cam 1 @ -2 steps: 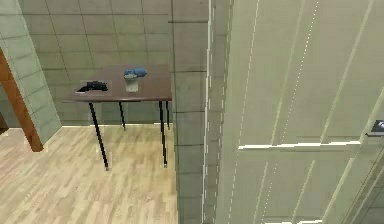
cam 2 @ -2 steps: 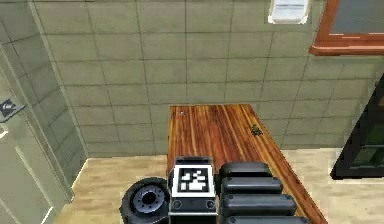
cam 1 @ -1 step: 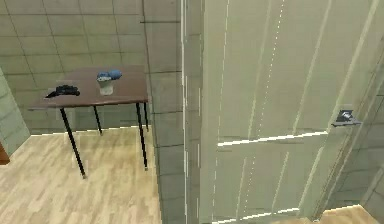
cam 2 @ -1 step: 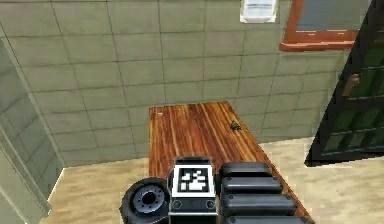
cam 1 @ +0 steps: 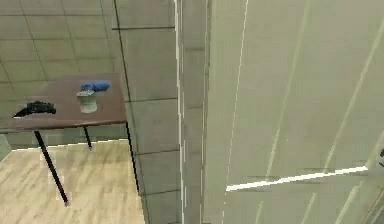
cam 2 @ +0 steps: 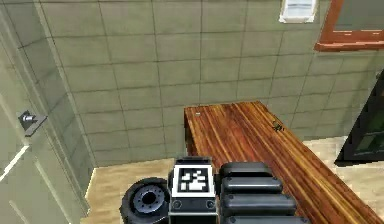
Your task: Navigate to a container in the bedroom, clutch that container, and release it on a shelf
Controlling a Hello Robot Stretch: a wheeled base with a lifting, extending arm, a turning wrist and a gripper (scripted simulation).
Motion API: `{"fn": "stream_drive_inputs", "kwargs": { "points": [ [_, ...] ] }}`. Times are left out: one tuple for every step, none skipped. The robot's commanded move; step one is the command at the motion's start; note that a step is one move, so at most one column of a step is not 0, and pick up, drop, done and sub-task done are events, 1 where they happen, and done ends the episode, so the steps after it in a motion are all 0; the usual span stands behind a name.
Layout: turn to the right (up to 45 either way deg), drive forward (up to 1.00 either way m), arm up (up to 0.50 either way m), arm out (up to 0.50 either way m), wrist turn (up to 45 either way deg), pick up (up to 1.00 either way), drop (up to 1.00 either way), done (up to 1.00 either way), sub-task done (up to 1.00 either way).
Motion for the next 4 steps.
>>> {"fn": "stream_drive_inputs", "kwargs": {
  "points": [
    [45.0,0.00,0.00,0.00,0.0,0.00,0.00,0.00,0.00],
    [30.0,0.00,0.00,0.00,0.0,0.00,0.00,0.00,0.00],
    [0.0,0.15,0.00,0.00,0.0,0.00,0.00,0.00,0.00],
    [-6.0,0.00,0.00,0.00,0.0,0.00,0.00,0.00,0.00]
  ]
}}
